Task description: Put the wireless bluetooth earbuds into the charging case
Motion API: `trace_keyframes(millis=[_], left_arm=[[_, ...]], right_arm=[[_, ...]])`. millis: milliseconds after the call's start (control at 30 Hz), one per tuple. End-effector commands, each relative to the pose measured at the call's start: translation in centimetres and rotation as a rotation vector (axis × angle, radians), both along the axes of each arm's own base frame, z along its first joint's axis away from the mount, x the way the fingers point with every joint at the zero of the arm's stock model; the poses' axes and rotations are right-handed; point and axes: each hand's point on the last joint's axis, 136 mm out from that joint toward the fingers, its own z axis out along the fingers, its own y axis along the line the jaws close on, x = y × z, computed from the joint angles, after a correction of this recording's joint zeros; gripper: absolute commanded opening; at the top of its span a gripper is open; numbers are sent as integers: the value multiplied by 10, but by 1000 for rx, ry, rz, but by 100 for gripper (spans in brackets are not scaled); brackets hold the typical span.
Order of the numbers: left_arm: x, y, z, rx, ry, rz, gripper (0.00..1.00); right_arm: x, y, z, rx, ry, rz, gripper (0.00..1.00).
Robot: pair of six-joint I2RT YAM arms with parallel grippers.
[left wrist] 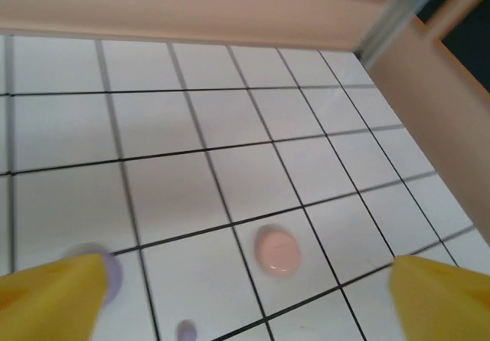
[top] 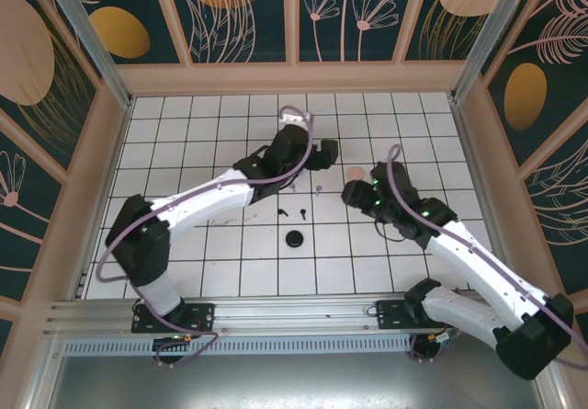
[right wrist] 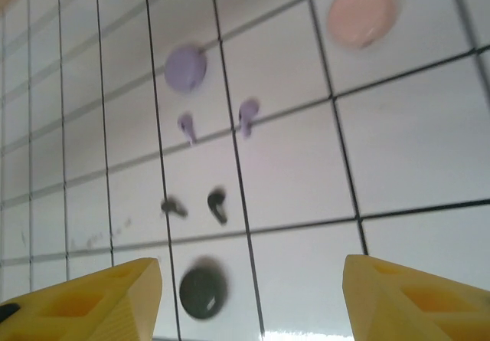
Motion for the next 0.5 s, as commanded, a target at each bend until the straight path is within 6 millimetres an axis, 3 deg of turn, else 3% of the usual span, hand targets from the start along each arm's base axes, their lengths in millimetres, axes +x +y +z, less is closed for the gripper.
trace_keyframes(millis=[0, 267, 333, 467], left_arm=[[2, 38, 15, 42, -110, 101, 99], [10, 125, 6, -58, -75, 305, 99], [8, 146, -9, -28, -49, 340, 99], [3, 161, -17, 6, -43, 336, 99]], right_arm=[[-5, 17, -16, -5, 27, -26, 64], [-30, 68, -69, -93, 132, 48, 65], [-30, 78, -79, -159, 138, 65, 65], [-29, 98, -92, -233, 144, 92, 65]])
